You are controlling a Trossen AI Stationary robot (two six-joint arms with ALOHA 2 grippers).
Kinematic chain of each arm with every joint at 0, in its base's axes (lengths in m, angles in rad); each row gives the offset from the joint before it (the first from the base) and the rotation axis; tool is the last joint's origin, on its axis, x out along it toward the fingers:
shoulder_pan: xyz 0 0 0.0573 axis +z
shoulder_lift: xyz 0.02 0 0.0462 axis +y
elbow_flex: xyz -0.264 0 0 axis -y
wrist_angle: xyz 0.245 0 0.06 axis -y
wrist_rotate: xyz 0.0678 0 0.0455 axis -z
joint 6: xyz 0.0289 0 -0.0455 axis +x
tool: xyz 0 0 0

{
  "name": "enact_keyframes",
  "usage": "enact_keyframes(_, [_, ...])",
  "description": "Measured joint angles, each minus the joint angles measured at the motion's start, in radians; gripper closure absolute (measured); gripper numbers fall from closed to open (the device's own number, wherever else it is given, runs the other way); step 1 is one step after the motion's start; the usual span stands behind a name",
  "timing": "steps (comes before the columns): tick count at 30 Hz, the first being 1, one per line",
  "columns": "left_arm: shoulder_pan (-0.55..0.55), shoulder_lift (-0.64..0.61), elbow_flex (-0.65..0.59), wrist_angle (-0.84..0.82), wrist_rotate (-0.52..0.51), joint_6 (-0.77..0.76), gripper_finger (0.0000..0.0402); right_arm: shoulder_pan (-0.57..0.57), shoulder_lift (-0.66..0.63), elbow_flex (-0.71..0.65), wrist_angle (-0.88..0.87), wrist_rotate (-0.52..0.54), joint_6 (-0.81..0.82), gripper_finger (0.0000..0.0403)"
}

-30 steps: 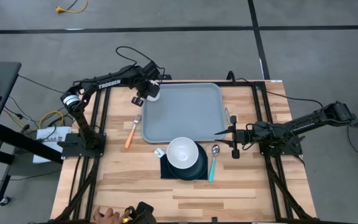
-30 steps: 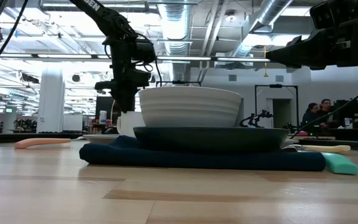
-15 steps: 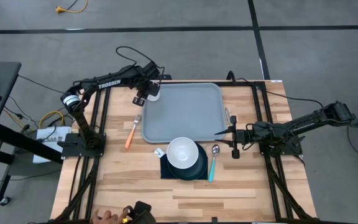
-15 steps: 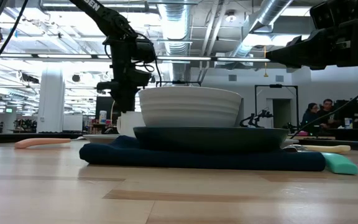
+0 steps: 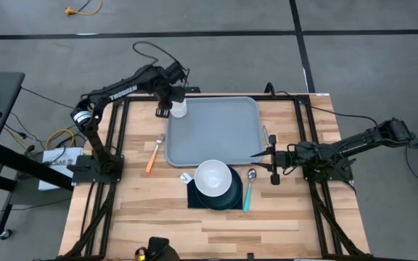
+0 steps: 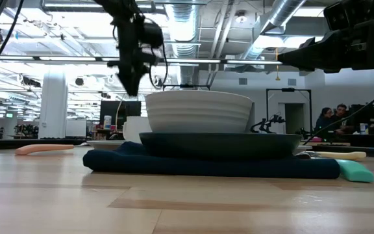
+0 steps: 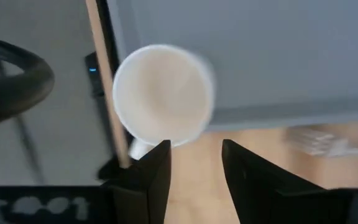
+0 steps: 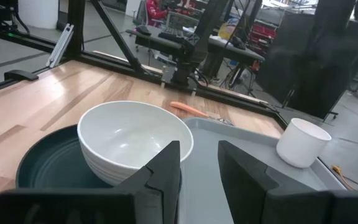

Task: Set up tray
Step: Remove the white bowl from the green plate

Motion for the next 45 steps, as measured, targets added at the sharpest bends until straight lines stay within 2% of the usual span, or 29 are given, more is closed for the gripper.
enact_keyframes(3, [-0.006,-0.001,0.104,-0.134,0.108,-0.193,0.0268,0.0,0.0,0.0,0.0,0.0,0.0,0.0301])
enact_keyframes(7, [-0.05,-0.002,0.171,-0.286,0.228,-0.582,0.0272,0.0,0.0,0.0,0.0,-0.002,0.0,0.0301])
enact_keyframes(11, [-0.151,-0.006,0.172,-0.392,0.407,-0.639,0.0275,0.001,0.0,0.0,0.002,-0.002,0.012,0.0301])
enact_keyframes(14, [-0.255,-0.007,0.172,-0.379,0.472,-0.678,0.0276,0.001,0.0,0.0,0.003,-0.002,0.04,0.0301])
enact_keyframes(16, [-0.328,-0.007,0.172,-0.338,0.459,-0.726,0.0276,0.001,0.0,0.0,0.003,-0.002,0.055,0.0301])
enact_keyframes(22, [-0.569,-0.007,0.172,-0.234,0.321,-0.745,0.0276,0.001,0.0,0.0,0.003,-0.003,0.063,0.0301])
enact_keyframes(28, [-0.773,-0.007,0.172,-0.23,0.232,-0.744,0.0276,0.001,0.0,0.0,0.003,-0.003,0.063,0.0301])
enact_keyframes(33, [-0.882,-0.019,0.171,-0.202,0.222,-0.703,0.0276,0.001,0.0,0.0,0.003,-0.003,0.063,0.0301])
enact_keyframes(37, [-0.908,-0.091,0.169,-0.122,0.266,-0.686,0.0276,0.001,0.0,0.0,0.003,-0.003,0.079,0.0301])
enact_keyframes(40, [-0.913,-0.216,0.075,0.016,0.251,-0.693,0.0276,0.001,0.0,0.0,0.002,-0.003,0.089,0.0301])
enact_keyframes(42, [-0.913,-0.329,-0.054,0.139,0.221,-0.711,0.0276,0.001,0.0,0.0,0.0,-0.004,0.101,0.0301])
enact_keyframes(45, [-0.9,-0.52,-0.308,0.348,0.125,-0.768,0.0276,0.001,0.0,0.0,-0.004,-0.004,0.114,0.0301])
